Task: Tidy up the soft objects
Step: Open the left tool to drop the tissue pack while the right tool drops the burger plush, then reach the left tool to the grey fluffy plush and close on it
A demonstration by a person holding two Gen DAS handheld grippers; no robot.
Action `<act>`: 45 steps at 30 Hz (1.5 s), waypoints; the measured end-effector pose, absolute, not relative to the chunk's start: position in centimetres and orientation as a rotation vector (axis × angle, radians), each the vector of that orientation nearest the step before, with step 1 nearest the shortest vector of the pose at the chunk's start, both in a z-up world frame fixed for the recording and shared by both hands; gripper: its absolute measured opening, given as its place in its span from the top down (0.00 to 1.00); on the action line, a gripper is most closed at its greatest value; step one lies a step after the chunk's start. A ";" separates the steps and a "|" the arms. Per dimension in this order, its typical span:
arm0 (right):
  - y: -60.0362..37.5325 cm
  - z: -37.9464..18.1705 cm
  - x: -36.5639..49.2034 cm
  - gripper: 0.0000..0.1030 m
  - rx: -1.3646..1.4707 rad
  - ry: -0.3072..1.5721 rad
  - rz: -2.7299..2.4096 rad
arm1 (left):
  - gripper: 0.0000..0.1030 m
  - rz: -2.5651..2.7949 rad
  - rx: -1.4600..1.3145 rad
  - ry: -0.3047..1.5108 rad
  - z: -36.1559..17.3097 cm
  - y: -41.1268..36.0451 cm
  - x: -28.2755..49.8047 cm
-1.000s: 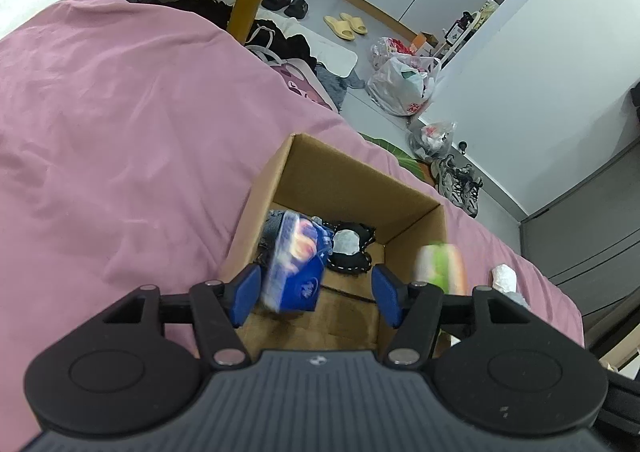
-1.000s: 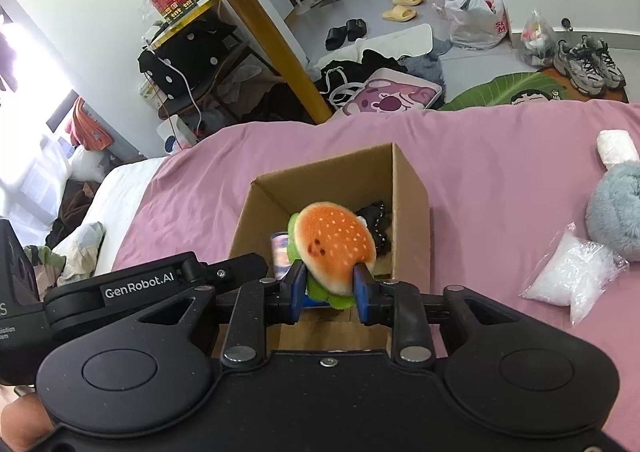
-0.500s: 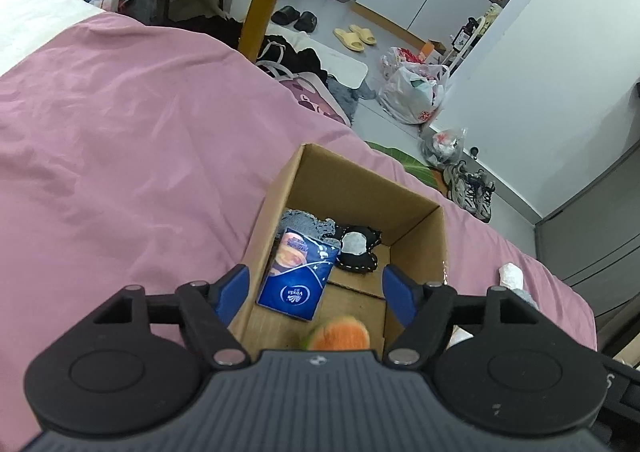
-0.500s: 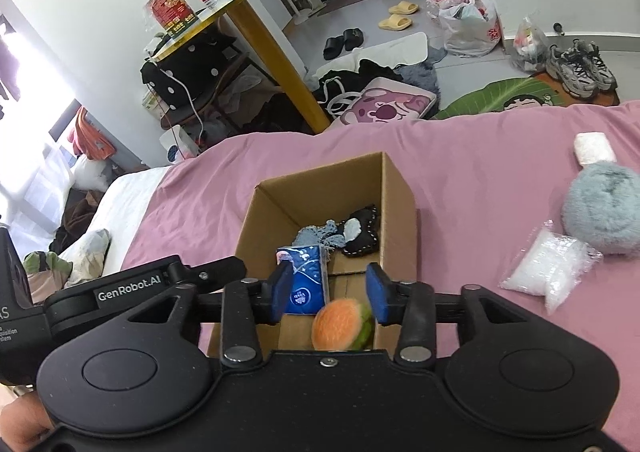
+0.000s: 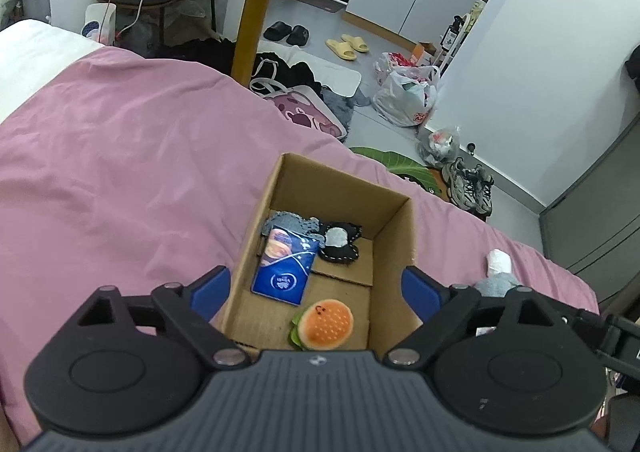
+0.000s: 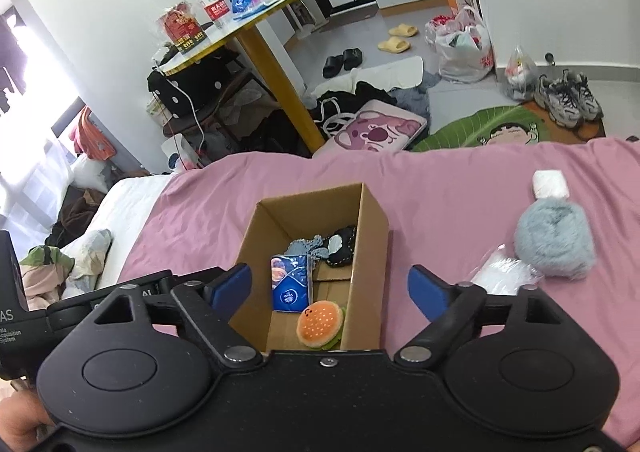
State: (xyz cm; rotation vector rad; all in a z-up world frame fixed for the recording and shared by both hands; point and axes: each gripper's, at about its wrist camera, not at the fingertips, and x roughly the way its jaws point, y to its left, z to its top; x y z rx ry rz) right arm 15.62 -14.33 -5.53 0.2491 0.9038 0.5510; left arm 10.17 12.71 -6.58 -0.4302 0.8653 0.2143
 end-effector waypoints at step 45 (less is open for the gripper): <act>-26.5 -3.3 16.0 0.00 0.209 0.827 0.525 | 0.01 0.215 -0.281 0.808 -2.9 1.5 8.7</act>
